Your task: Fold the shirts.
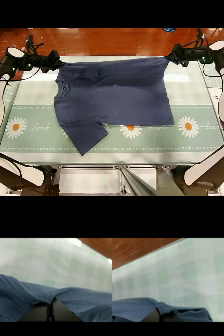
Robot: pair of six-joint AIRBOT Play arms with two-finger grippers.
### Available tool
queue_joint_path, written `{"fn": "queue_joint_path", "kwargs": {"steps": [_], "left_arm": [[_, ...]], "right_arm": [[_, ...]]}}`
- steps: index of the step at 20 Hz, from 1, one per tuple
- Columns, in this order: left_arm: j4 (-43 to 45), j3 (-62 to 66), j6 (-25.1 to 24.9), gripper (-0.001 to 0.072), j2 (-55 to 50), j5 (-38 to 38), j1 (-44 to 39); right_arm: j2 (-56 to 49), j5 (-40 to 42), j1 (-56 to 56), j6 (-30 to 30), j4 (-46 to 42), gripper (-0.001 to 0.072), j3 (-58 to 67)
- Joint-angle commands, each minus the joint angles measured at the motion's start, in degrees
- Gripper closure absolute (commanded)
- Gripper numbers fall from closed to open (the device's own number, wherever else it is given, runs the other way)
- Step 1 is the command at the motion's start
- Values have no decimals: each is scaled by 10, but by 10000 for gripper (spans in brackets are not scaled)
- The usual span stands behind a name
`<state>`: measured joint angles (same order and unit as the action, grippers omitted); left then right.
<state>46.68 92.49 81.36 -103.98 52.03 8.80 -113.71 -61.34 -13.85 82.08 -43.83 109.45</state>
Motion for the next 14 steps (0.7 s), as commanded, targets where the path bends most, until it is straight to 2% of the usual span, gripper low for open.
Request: {"fn": "queue_joint_path", "kwargs": {"steps": [1,3,5,7,14], "left_arm": [[-3,10,-39,686,2,129,10],[28,9,-56,686,7,205,8],[73,-6,-54,686,7,239,-2],[99,-31,-47,686,6,235,-9],[99,-58,-47,685,-3,247,-6]], "right_arm": [[-10,-64,-20,9,2,688,17],[-9,-136,-38,1,-13,688,16],[-9,-182,-40,2,-78,688,10],[-9,-197,-30,1,-115,688,-5],[-11,-198,-13,-2,-146,688,-43]]}}
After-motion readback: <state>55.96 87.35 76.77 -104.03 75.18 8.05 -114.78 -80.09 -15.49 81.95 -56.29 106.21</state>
